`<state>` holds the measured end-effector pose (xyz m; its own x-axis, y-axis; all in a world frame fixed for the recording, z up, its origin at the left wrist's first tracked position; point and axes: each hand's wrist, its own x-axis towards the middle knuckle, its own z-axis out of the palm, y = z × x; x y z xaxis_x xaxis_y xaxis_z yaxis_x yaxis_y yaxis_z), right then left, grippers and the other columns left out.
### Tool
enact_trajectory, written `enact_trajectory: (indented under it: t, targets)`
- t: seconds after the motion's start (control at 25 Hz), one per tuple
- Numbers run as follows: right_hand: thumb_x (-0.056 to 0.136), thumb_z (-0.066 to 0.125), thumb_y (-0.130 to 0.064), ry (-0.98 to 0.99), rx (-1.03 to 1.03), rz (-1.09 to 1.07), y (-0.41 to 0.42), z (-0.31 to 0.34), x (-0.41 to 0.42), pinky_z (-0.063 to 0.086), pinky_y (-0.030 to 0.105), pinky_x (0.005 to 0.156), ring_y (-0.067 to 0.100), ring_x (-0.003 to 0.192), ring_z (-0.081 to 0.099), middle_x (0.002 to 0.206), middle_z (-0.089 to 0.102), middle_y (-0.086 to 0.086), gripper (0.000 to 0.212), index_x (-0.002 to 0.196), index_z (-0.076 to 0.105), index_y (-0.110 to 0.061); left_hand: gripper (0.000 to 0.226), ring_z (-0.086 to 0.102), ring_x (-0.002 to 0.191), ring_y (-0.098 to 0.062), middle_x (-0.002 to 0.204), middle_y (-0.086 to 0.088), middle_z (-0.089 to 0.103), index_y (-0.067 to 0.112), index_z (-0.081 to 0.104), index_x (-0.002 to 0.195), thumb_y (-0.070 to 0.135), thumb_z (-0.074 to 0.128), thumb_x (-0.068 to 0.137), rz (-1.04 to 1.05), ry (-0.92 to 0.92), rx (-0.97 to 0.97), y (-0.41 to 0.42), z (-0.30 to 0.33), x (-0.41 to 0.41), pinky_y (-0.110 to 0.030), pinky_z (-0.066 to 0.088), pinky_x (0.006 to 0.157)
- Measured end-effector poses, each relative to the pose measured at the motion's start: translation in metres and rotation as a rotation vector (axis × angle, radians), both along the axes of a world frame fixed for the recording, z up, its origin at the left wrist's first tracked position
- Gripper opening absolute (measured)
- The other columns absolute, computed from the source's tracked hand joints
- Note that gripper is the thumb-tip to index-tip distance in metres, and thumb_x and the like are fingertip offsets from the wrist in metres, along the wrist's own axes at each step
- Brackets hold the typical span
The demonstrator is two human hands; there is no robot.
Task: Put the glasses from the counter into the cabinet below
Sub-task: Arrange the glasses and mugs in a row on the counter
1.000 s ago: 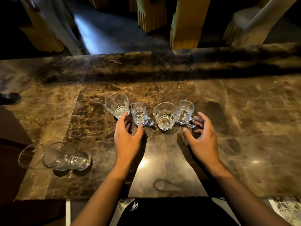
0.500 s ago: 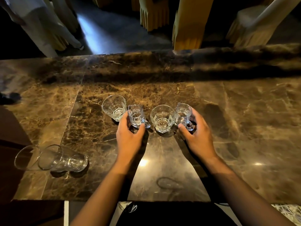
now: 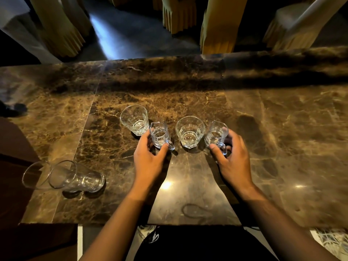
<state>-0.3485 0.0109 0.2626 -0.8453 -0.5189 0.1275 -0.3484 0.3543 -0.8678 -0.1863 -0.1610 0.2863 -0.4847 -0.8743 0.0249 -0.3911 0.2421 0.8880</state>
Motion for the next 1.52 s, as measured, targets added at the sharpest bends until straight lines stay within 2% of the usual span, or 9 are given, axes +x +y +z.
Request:
enact_trajectory:
  t: [0.12, 0.28, 0.44, 0.6, 1.0, 1.12, 1.28, 1.4, 1.52]
  targets:
    - [0.085, 0.077, -0.032, -0.024, -0.013, -0.038, 0.011, 0.002, 0.015, 0.054, 0.029, 0.089, 0.013, 0.101, 0.063, 0.119, 0.057, -0.006, 0.057, 0.135, 0.052, -0.025, 0.052, 0.063, 0.111, 0.006, 0.116, 0.024, 0.066, 0.033, 0.056, 0.129, 0.015, 0.077, 0.085, -0.027, 0.051, 0.035, 0.011, 0.004, 0.014, -0.014, 0.048, 0.097]
    - [0.081, 0.081, -0.032, -0.028, -0.009, -0.047, 0.019, 0.003, 0.037, 0.050, 0.017, 0.085, 0.010, 0.096, 0.062, 0.114, 0.057, -0.009, 0.057, 0.132, 0.056, -0.024, 0.056, 0.065, 0.111, 0.002, 0.118, 0.023, 0.066, 0.032, 0.058, 0.129, 0.011, 0.080, 0.081, -0.047, 0.071, -0.004, 0.017, 0.000, 0.035, -0.018, 0.049, 0.098]
    - [0.078, 0.083, -0.032, -0.035, 0.016, 0.024, 0.016, 0.006, 0.057, 0.049, 0.014, 0.084, 0.004, 0.095, 0.061, 0.115, 0.058, -0.009, 0.058, 0.130, 0.058, -0.023, 0.060, 0.064, 0.104, 0.010, 0.111, 0.032, 0.064, 0.036, 0.058, 0.126, 0.012, 0.084, 0.077, -0.030, 0.046, -0.008, 0.022, -0.001, 0.056, -0.008, 0.046, 0.093]
    - [0.077, 0.084, -0.027, -0.070, 0.008, 0.136, -0.001, 0.013, 0.081, 0.046, 0.008, 0.079, -0.001, 0.094, 0.059, 0.112, 0.057, -0.012, 0.056, 0.126, 0.058, -0.026, 0.060, 0.064, 0.102, 0.010, 0.112, 0.025, 0.065, 0.029, 0.055, 0.122, 0.011, 0.087, 0.074, 0.001, 0.059, 0.018, 0.025, 0.000, 0.077, -0.006, 0.046, 0.090]
    - [0.079, 0.081, -0.026, -0.064, 0.048, 0.329, -0.039, 0.021, 0.125, 0.042, 0.007, 0.076, -0.004, 0.093, 0.054, 0.110, 0.051, -0.016, 0.054, 0.124, 0.052, -0.026, 0.060, 0.066, 0.110, 0.001, 0.115, 0.025, 0.068, 0.036, 0.055, 0.117, 0.001, 0.083, 0.076, 0.011, 0.148, 0.112, 0.019, -0.003, 0.118, -0.012, 0.047, 0.094]
    - [0.079, 0.081, -0.031, -0.064, 0.067, 0.357, -0.047, 0.019, 0.131, 0.045, 0.010, 0.081, 0.000, 0.099, 0.055, 0.113, 0.047, -0.014, 0.061, 0.130, 0.048, -0.029, 0.062, 0.064, 0.117, -0.001, 0.121, 0.024, 0.067, 0.037, 0.056, 0.125, 0.000, 0.079, 0.081, -0.003, 0.178, 0.145, 0.019, -0.001, 0.125, -0.013, 0.047, 0.098]
    - [0.074, 0.082, -0.037, -0.029, 0.135, 0.427, -0.050, 0.018, 0.135, 0.044, 0.009, 0.089, 0.005, 0.108, 0.052, 0.118, 0.040, -0.012, 0.076, 0.139, 0.044, -0.027, 0.062, 0.058, 0.128, -0.004, 0.137, 0.011, 0.062, 0.018, 0.050, 0.145, -0.003, 0.069, 0.089, -0.040, 0.178, 0.239, 0.019, -0.007, 0.134, -0.024, 0.044, 0.109]
    - [0.073, 0.076, -0.030, -0.076, 0.155, 0.510, -0.039, 0.021, 0.131, 0.038, 0.015, 0.104, 0.005, 0.124, 0.047, 0.131, 0.038, -0.012, 0.085, 0.148, 0.037, -0.027, 0.068, 0.052, 0.135, -0.007, 0.145, 0.006, 0.055, 0.025, 0.044, 0.147, 0.000, 0.060, 0.087, -0.002, 0.202, 0.278, 0.024, -0.011, 0.145, -0.035, 0.039, 0.117]
    - [0.069, 0.055, -0.010, -0.155, 0.064, 0.534, -0.020, 0.018, 0.122, 0.038, 0.021, 0.109, 0.008, 0.134, 0.045, 0.144, 0.042, -0.013, 0.086, 0.151, 0.037, -0.025, 0.074, 0.048, 0.139, -0.014, 0.148, 0.001, 0.050, 0.021, 0.042, 0.147, 0.018, 0.062, 0.076, 0.010, 0.211, 0.205, 0.040, -0.011, 0.145, -0.034, 0.038, 0.116]
